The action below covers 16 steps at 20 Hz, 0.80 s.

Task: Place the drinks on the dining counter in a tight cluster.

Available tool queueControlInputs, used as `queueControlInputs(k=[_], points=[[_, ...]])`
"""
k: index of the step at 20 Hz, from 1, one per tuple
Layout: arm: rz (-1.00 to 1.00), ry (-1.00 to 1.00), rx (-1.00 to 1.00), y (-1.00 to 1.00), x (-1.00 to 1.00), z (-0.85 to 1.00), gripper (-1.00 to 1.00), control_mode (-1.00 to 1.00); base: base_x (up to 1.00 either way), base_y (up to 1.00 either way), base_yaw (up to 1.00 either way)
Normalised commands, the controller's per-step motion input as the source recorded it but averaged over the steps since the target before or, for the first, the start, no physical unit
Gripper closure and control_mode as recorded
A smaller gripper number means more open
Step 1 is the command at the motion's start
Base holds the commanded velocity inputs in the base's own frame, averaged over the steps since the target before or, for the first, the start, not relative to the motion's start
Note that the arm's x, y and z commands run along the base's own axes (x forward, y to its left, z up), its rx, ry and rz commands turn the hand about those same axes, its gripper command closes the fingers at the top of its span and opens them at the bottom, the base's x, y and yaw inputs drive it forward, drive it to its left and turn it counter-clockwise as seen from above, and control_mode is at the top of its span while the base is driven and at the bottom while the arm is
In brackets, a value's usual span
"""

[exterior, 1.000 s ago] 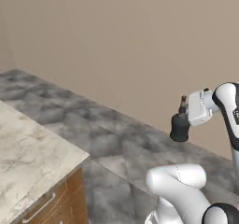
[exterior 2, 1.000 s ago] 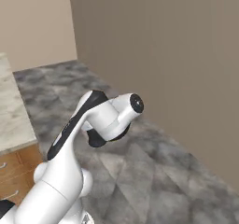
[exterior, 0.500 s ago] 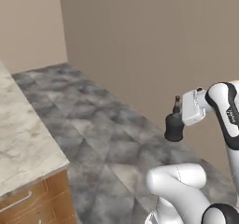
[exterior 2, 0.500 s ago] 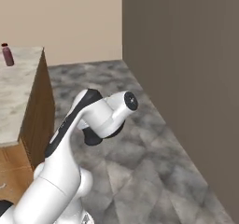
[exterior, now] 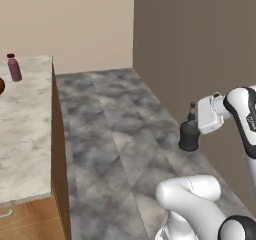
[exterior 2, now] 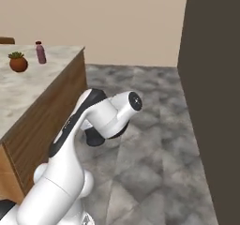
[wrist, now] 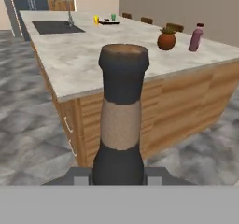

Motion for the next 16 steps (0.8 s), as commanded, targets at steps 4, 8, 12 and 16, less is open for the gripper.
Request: queueControlInputs(k=[4, 8, 12, 16], points=[[0.00, 0.00, 0.00, 0.00, 0.00, 0.00, 1.00, 1.00, 0.78, -0.50, 0.71], [0.00, 0.00, 0.00, 0.00, 0.00, 0.00, 1.00, 1.00, 0.73, -0.49, 0.74], [0.00, 0.00, 0.00, 0.00, 0.00, 0.00, 1.00, 1.00, 0.65, -0.64, 0.70], [0.00, 0.00, 0.00, 0.00, 0.00, 0.00, 1.00, 1.00, 0.58, -0.82, 0.62]])
